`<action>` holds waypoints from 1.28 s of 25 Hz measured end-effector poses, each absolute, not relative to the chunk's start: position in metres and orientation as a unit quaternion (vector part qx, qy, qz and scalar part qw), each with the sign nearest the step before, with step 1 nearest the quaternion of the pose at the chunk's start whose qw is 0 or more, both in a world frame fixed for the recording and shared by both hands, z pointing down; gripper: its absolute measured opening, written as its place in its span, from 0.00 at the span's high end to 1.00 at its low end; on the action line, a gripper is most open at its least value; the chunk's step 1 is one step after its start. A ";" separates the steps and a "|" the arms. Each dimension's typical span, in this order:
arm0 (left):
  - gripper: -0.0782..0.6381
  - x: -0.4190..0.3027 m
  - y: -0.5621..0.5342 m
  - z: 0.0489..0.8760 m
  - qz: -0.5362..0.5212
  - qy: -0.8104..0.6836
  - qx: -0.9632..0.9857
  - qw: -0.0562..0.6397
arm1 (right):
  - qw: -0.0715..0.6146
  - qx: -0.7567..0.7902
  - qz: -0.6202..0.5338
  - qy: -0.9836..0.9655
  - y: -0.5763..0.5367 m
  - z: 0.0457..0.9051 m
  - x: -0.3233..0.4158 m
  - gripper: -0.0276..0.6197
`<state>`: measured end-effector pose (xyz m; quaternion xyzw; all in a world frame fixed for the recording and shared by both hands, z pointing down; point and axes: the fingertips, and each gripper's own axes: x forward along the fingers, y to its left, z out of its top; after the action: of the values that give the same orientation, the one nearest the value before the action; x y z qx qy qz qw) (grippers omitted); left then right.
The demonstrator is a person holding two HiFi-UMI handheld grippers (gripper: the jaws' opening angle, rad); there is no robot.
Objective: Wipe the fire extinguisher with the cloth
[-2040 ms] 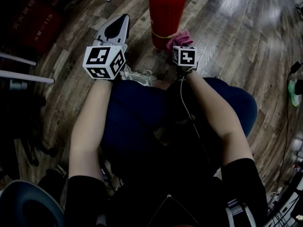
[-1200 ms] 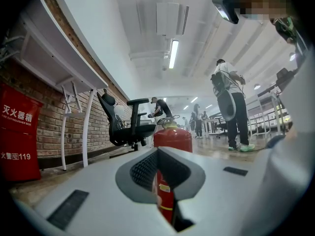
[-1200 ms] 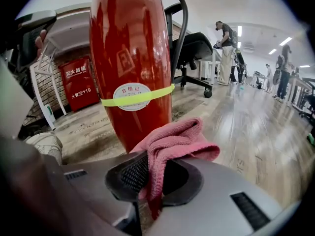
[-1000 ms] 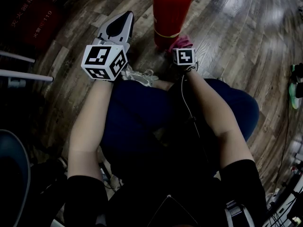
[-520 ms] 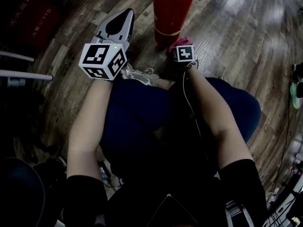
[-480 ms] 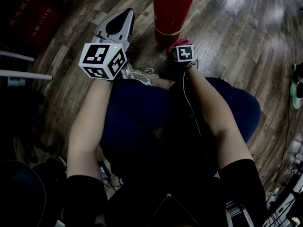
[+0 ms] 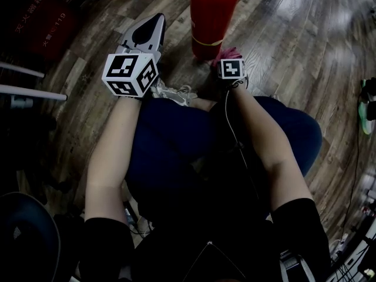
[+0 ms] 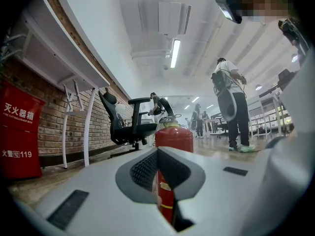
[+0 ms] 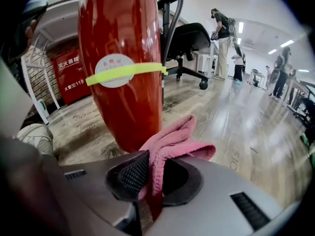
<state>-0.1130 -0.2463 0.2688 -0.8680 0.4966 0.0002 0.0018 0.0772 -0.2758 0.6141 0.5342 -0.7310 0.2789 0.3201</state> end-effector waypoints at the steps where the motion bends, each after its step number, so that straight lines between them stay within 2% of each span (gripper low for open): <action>1: 0.87 -0.114 -0.245 0.269 -0.001 0.499 -0.867 0.003 | 0.313 0.548 0.267 -0.728 -0.276 0.605 0.083 0.86; 3: 0.87 -0.115 -0.243 0.269 -0.003 0.502 -0.865 0.006 | 0.300 0.569 0.264 -0.719 -0.270 0.587 0.092 0.86; 8: 0.87 -0.113 -0.238 0.266 -0.004 0.503 -0.864 0.013 | 0.202 0.610 0.181 -0.744 -0.279 0.498 0.100 0.86; 12: 0.87 -0.113 -0.236 0.264 -0.001 0.505 -0.863 0.013 | 0.169 0.626 0.070 -0.758 -0.275 0.424 0.108 0.86; 17: 0.87 -0.113 -0.238 0.263 0.002 0.505 -0.863 0.011 | 0.125 0.624 -0.006 -0.772 -0.263 0.349 0.113 0.86; 25: 0.87 -0.113 -0.239 0.265 0.001 0.504 -0.863 0.010 | 0.099 0.568 -0.169 -0.800 -0.232 0.265 0.075 0.86; 32: 0.87 -0.113 -0.242 0.267 -0.003 0.508 -0.861 0.008 | 0.090 0.526 -0.216 -0.817 -0.233 0.240 0.034 0.86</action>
<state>-0.1128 -0.2421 0.2673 -0.8613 0.5081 -0.0031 0.0082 0.0338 -0.2328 0.2396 0.5263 -0.8174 -0.2162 0.0901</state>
